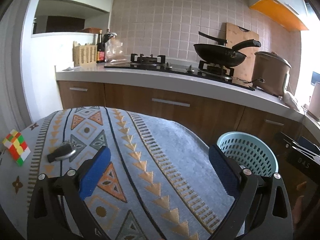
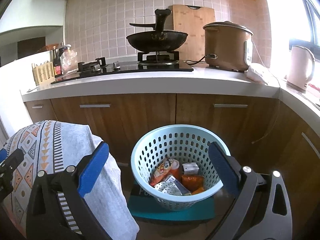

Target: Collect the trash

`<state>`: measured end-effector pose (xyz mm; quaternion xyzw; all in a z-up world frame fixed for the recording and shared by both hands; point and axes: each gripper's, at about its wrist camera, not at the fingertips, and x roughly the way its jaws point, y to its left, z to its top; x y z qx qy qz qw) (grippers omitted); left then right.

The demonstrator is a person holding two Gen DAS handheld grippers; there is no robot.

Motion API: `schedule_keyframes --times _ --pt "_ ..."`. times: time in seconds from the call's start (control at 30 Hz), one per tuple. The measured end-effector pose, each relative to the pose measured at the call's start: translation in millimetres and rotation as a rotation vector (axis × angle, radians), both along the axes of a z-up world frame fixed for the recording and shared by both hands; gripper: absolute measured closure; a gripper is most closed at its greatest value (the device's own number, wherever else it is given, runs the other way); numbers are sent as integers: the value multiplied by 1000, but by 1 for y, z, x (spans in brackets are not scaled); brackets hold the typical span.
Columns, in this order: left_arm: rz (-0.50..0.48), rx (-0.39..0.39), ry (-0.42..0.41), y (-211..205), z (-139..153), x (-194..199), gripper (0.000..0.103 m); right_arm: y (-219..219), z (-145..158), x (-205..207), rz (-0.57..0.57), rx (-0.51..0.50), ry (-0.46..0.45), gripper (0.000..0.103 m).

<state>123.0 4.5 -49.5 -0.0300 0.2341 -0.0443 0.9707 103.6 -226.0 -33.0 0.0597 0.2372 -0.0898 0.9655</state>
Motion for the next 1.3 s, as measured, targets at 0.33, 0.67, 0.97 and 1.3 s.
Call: schedule_keyframes --times 0.33,0.67,0.97,1.3 --pt "10 9 -14 3 3 -4 8 1 2 -7 -22 -40 1 8" --pt "25 0 -43 9 6 -7 8 0 3 -12 -20 -26 -2 8" --pt "16 9 -46 9 7 -7 8 -2 6 -17 -23 -30 -10 8" --pt "38 25 -40 8 5 -5 8 -5 8 -22 -24 -13 -19 8"
